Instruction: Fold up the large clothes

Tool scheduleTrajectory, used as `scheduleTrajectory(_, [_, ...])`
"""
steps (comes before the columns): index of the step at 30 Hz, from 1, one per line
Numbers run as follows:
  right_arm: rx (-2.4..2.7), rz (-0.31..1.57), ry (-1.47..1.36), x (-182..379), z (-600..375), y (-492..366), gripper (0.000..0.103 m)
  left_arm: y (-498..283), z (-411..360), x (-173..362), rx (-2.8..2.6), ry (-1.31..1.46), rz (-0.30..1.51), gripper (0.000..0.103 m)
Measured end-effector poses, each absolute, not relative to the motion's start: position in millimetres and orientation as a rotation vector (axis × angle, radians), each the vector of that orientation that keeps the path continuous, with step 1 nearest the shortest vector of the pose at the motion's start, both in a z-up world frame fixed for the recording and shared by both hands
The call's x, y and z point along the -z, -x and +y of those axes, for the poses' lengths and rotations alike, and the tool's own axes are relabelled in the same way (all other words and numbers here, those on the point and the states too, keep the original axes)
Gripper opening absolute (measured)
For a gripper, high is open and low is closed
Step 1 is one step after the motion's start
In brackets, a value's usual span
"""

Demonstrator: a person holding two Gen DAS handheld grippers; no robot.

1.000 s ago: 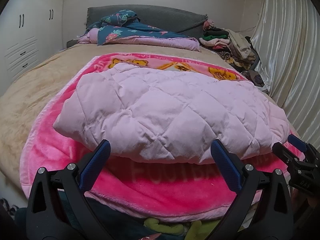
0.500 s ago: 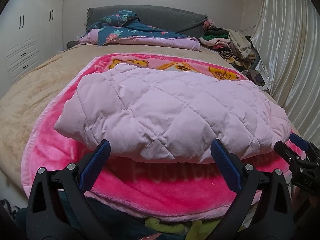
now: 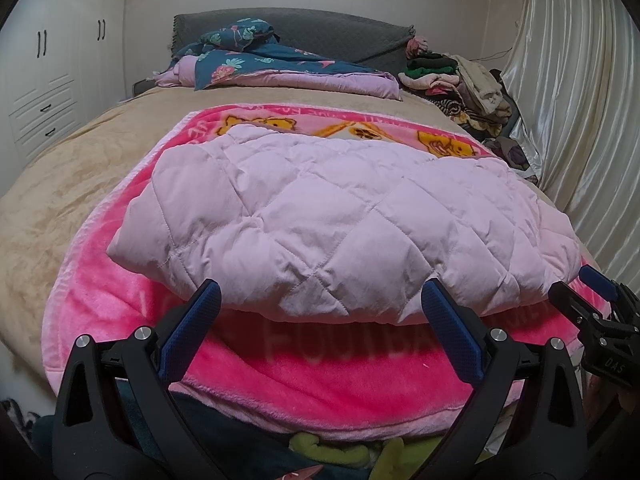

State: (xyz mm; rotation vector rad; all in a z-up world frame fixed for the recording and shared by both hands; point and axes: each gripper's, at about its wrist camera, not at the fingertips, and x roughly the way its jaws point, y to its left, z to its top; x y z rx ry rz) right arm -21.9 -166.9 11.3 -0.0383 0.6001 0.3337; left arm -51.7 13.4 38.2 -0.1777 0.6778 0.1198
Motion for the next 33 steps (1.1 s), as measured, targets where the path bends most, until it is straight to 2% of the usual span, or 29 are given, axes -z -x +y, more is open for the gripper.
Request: scheduleTrajectory(33, [-0.325, 0.572, 0.055, -21.4, -167.0, 27.7, 0.099, 59.2, 15.5, -31.5, -0.117, 0.162, 0.717, 0.094])
